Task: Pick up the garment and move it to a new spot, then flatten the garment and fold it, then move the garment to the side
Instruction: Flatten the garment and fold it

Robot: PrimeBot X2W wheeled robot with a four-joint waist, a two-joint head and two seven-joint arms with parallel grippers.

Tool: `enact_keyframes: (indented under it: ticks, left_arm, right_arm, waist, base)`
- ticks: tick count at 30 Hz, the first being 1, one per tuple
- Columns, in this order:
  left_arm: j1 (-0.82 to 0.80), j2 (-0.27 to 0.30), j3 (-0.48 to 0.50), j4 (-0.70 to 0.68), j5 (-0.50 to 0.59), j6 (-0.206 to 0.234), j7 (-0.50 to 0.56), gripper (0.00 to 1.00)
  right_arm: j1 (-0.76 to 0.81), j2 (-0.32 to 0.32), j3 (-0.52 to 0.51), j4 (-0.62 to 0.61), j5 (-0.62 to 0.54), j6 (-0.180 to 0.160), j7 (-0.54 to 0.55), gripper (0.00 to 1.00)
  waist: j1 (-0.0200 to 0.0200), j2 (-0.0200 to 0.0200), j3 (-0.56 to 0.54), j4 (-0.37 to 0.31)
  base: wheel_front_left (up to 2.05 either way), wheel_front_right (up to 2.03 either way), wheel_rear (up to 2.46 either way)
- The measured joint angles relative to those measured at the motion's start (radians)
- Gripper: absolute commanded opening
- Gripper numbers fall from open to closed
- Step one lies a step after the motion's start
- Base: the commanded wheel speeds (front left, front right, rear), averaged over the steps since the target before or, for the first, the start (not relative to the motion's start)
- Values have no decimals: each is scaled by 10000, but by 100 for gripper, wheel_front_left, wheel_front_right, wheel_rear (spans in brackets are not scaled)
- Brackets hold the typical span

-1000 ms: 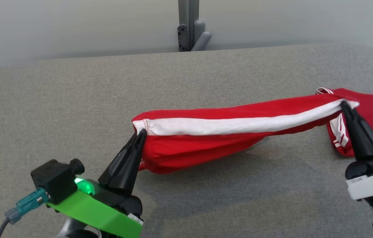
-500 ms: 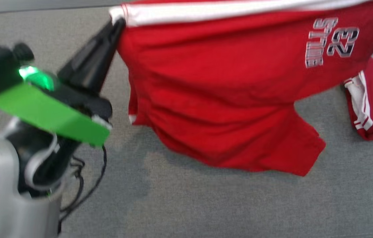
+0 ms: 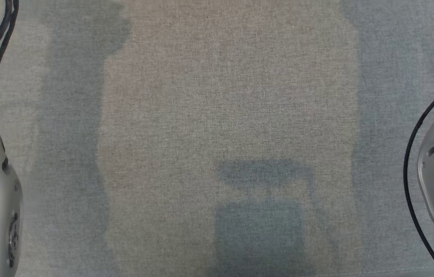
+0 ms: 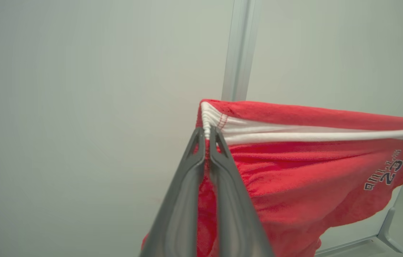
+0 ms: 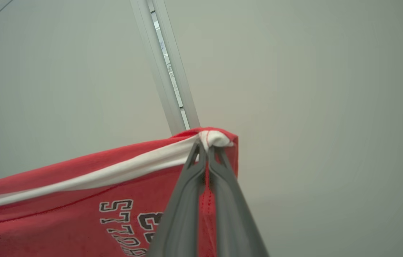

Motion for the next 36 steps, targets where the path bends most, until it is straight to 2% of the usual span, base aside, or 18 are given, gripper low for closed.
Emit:
enact_keyframes:
  ticks: [4,8,11,15,19,25,26,29,33,36]
  left_arm:
    - [248,-10,-138,1645,-25,-194,-1507,0]
    - [1710,86,-782,2569,-430,-267,-2314,0]
    - [2894,228,-1778,2290,-1053,-272,-2642,0]
    - [4717,798,-2648,1494,-1588,-278,-2941,0]
    - [6561,997,-2790,493,-1578,-280,-3001,0]
    - [9452,493,-2357,-786,-1227,-282,-3028,0]
    - [9452,493,-2357,-786,-1227,-282,-3028,0]
    - [10697,290,-2311,-1179,-928,-176,-3028,0]
    - [12387,-144,-1952,-1524,-792,159,-3026,0]
    - [13488,-558,-1816,-1689,-792,236,-3026,0]
  right_arm:
    - [487,38,851,1350,153,-2,-961,0]
    - [2134,44,1741,2098,625,-4,-1630,0]
    - [3467,-40,2290,2148,1206,-8,-1969,0]
    - [5474,-602,2907,1755,1988,-10,-2311,0]
    - [7357,-1260,3384,961,2617,-6,-2495,0]
    - [10045,-2034,3511,-313,2821,-2,-2652,0]
    - [10045,-2034,3511,-313,2821,-2,-2652,0]
    - [11345,-2278,3304,-825,2591,-2,-2667,0]
    - [12967,-2299,3064,-1407,2406,10,-2686,0]
    - [14243,-2201,2828,-1852,2387,10,-2692,0]
  waist:
    - [1,0,421,-161]
    - [0,0,489,-394]
    - [0,0,395,-454]
    - [-1,0,159,-414]
    - [-3,0,-299,-358]
    - [-3,0,-1246,-228]
    - [-3,0,-1246,-228]
    - [-3,1,-1791,-153]
    - [-3,0,-2516,-63]
    - [-4,0,-3039,2]
  base:
    - [0,0,0]
    - [0,0,0]
    - [0,0,0]
    - [0,0,0]
    - [0,0,0]
    - [0,0,0]
    - [0,0,0]
    - [0,0,0]
    - [0,0,0]
    - [0,0,0]
